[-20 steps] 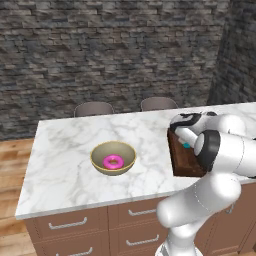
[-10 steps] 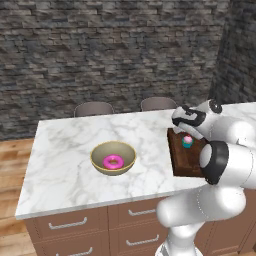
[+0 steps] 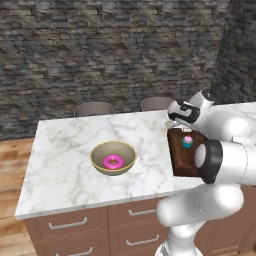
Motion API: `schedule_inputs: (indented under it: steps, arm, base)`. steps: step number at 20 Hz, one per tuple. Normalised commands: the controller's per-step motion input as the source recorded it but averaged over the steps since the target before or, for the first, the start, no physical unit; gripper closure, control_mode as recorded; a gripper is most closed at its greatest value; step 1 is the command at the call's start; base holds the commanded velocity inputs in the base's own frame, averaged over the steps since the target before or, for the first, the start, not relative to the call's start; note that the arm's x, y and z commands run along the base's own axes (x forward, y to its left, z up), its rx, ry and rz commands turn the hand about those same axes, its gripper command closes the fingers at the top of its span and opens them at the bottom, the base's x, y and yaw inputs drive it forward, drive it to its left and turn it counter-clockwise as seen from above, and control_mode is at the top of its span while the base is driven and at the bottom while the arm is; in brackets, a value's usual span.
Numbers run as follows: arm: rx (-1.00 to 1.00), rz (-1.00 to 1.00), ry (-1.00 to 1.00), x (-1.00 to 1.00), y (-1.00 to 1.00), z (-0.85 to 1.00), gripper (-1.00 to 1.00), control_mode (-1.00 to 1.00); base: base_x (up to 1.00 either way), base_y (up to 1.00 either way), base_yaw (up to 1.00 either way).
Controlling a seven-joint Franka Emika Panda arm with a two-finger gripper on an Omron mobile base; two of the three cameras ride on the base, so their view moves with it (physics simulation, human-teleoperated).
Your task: Place the bowl with donut and the cupcake onto the tray.
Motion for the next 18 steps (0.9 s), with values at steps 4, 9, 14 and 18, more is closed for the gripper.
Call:
schedule_inputs:
  steps: [4, 9, 14, 18]
  arm:
    - [0.04, 0.00, 0.06, 0.00, 0.43, -0.16, -1.00, -1.00]
    - [0.01, 0.00, 0.04, 0.00, 0.60, -0.29, -1.00, -1.00]
    - [0.02, 0.00, 0.00, 0.00, 0.54, -0.21, -1.00, -1.00]
    - [0.03, 0.00, 0.00, 0.00, 0.52, -0.24, -1.00, -1.00]
  base:
    - [0.00, 0.00, 0.00]
    - [0.00, 0.00, 0.00]
    - [0.00, 0.00, 0.00]
    - [0.00, 0.00, 0.00]
